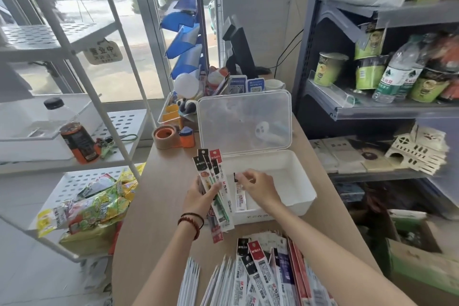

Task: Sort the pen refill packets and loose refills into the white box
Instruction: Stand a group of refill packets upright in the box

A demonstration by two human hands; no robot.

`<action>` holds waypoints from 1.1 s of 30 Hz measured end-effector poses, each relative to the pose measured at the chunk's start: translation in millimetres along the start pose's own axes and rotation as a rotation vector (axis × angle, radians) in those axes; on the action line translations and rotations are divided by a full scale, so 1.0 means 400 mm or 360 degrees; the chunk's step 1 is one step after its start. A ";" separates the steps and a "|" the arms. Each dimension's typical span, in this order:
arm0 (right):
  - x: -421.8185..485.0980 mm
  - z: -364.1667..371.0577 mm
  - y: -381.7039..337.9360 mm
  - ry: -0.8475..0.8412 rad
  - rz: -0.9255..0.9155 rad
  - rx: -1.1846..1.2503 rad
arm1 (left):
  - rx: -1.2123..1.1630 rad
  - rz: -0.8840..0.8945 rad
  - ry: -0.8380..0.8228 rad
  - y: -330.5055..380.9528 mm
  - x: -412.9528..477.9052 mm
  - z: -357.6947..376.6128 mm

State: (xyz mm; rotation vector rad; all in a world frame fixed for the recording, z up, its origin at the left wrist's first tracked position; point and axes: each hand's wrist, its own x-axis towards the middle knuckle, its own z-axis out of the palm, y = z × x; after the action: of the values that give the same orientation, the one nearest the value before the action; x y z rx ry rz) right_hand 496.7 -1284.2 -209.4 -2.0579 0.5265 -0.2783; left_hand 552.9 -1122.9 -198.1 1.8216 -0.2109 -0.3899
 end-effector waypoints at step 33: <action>0.028 0.004 0.041 -0.0121 0.0328 -0.0091 | 0.0182 0.0000 0.0039 0.014 0.001 0.003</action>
State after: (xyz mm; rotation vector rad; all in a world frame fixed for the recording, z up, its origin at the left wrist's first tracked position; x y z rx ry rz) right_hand 502.8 -1295.6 -224.3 -2.0408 0.7007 -0.0629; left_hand 553.2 -1125.6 -193.1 1.9380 -0.2201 -0.3612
